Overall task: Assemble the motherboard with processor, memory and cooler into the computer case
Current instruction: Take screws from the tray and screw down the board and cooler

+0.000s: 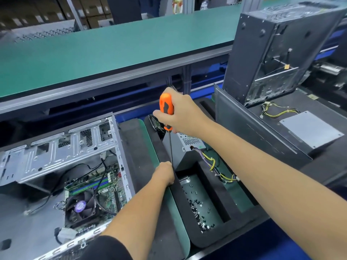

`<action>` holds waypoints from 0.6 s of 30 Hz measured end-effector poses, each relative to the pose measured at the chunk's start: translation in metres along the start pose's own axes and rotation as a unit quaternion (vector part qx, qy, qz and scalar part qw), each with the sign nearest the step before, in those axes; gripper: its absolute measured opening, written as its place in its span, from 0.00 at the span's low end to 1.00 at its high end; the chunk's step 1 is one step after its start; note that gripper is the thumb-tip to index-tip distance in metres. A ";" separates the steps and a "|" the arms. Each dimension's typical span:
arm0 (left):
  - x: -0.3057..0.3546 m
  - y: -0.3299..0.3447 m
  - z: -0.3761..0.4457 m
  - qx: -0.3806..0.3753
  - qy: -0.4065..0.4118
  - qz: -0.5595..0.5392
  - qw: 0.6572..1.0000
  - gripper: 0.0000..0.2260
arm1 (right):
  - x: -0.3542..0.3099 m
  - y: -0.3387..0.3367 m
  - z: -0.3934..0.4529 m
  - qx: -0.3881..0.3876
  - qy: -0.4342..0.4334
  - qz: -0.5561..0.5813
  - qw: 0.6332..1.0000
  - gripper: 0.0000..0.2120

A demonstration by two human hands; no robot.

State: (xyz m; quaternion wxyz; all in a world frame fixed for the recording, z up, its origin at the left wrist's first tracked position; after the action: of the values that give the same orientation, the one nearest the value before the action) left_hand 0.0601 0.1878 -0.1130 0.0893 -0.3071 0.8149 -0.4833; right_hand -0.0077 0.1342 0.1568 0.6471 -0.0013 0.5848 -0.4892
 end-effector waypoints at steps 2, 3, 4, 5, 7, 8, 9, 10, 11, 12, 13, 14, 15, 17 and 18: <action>0.000 -0.001 -0.001 -0.002 0.003 0.013 1.000 0.12 | 0.000 0.001 0.001 -0.003 -0.001 0.001 1.000 0.10; 0.000 0.000 -0.002 -0.002 0.008 0.021 1.000 0.11 | 0.000 0.001 0.002 -0.003 -0.003 0.002 1.000 0.10; 0.000 -0.001 -0.003 0.000 0.011 0.025 1.000 0.10 | 0.000 0.001 0.002 -0.003 -0.006 0.001 1.000 0.10; 0.000 -0.001 -0.003 0.003 0.014 0.024 1.000 0.09 | -0.001 0.001 0.002 -0.003 -0.008 -0.001 1.000 0.11; 0.001 -0.002 -0.005 0.012 0.013 0.011 1.000 0.09 | -0.002 0.002 0.002 -0.003 -0.011 -0.003 1.000 0.11; 0.001 -0.002 -0.006 0.015 0.010 0.001 1.000 0.09 | -0.002 0.002 0.001 -0.003 -0.011 -0.002 1.000 0.11; 0.001 -0.002 -0.007 0.017 0.008 -0.007 1.000 0.09 | -0.002 0.002 0.001 -0.002 -0.012 0.000 1.000 0.10; 0.001 -0.003 -0.009 0.017 0.004 -0.012 1.000 0.09 | -0.002 0.002 0.001 -0.001 -0.012 0.002 1.000 0.11; 0.001 -0.003 -0.010 0.017 0.001 -0.017 1.000 0.10 | -0.003 0.002 0.001 0.001 -0.012 0.003 1.000 0.11; 0.001 -0.004 -0.011 0.017 0.000 -0.018 1.000 0.10 | -0.003 0.002 0.000 0.002 -0.012 0.003 1.000 0.12; 0.001 -0.004 -0.012 0.016 -0.001 -0.020 1.000 0.11 | -0.003 0.002 -0.001 0.003 -0.012 0.002 1.000 0.12; 0.001 -0.004 -0.013 0.014 0.000 -0.022 1.000 0.11 | -0.002 0.002 -0.001 0.003 -0.011 0.001 1.000 0.12; 0.002 -0.003 -0.013 0.011 0.001 -0.026 1.000 0.11 | -0.001 0.002 -0.002 0.002 -0.008 0.000 1.000 0.11; 0.003 -0.002 -0.016 0.003 -0.001 -0.034 0.999 0.12 | 0.001 0.003 -0.005 0.000 -0.004 -0.004 1.000 0.12; 0.004 -0.003 -0.018 0.000 -0.004 -0.038 0.999 0.12 | 0.001 0.002 -0.006 0.000 -0.005 -0.006 1.000 0.11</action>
State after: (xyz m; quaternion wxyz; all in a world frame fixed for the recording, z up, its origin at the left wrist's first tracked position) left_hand 0.0503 0.1976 -0.1006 0.0742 -0.3401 0.8024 -0.4848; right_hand -0.0106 0.1379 0.1529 0.6471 -0.0067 0.5815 -0.4931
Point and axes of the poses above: each hand's wrist, its own z-axis towards the middle knuckle, its own y-axis out of the palm, x = y × z, the point moved 7 cm from there along z, towards the middle knuckle, and after that the axes turned 3 degrees about -y, right-handed, at the moved point
